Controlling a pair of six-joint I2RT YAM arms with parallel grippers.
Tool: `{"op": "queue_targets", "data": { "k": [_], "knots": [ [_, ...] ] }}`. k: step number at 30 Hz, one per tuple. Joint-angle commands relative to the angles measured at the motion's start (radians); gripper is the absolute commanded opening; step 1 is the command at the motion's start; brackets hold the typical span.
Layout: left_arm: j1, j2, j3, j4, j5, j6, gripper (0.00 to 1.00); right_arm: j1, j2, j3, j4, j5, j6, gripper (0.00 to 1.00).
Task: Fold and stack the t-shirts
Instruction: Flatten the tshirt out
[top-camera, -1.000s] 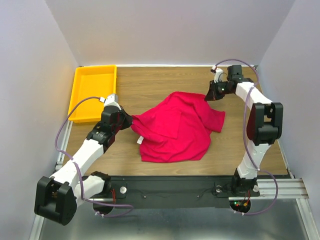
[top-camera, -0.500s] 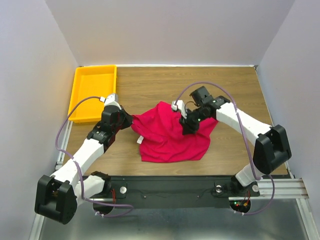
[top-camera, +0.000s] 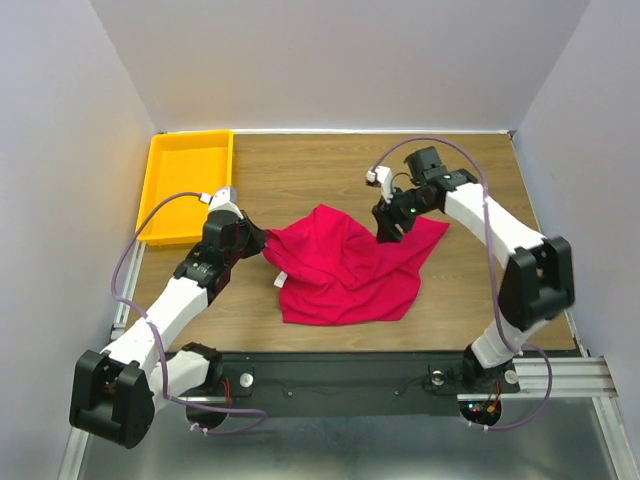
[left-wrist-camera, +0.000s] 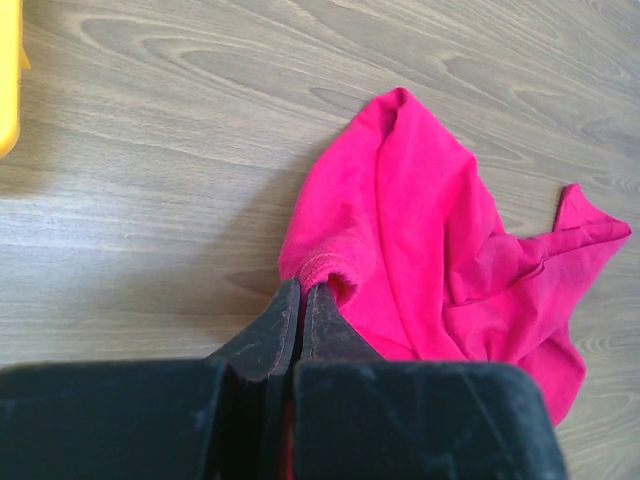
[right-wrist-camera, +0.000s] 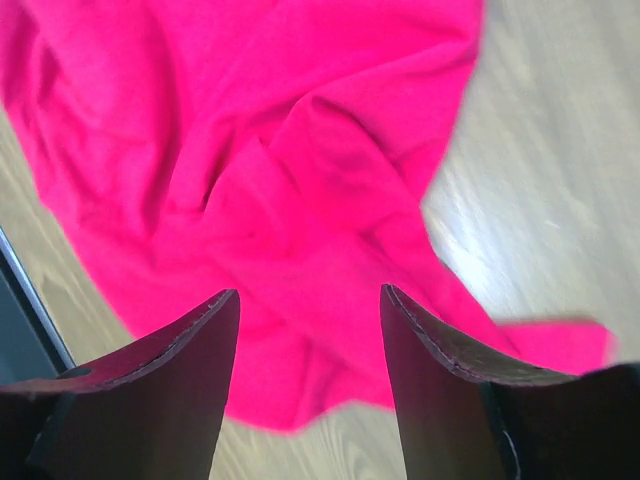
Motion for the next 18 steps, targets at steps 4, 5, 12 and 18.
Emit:
{"op": "queue_targets", "data": {
  "k": [4, 5, 12, 18],
  "knots": [
    [0.005, -0.021, -0.003, 0.062, 0.015, 0.011, 0.00, 0.018, 0.190, 0.097, 0.082, -0.068, 0.092, 0.65],
    [0.006, -0.021, -0.009, 0.062, 0.015, 0.009, 0.00, 0.025, 0.217, 0.112, 0.080, -0.062, 0.083, 0.66],
    [0.006, -0.033, -0.021, 0.071, 0.015, 0.001, 0.00, 0.038, 0.261, 0.108, 0.085, 0.073, 0.089, 0.66],
    [0.005, -0.029, -0.034, 0.082, 0.044, 0.006, 0.00, 0.040, 0.236, 0.024, 0.097, 0.136, 0.104, 0.65]
  ]
}}
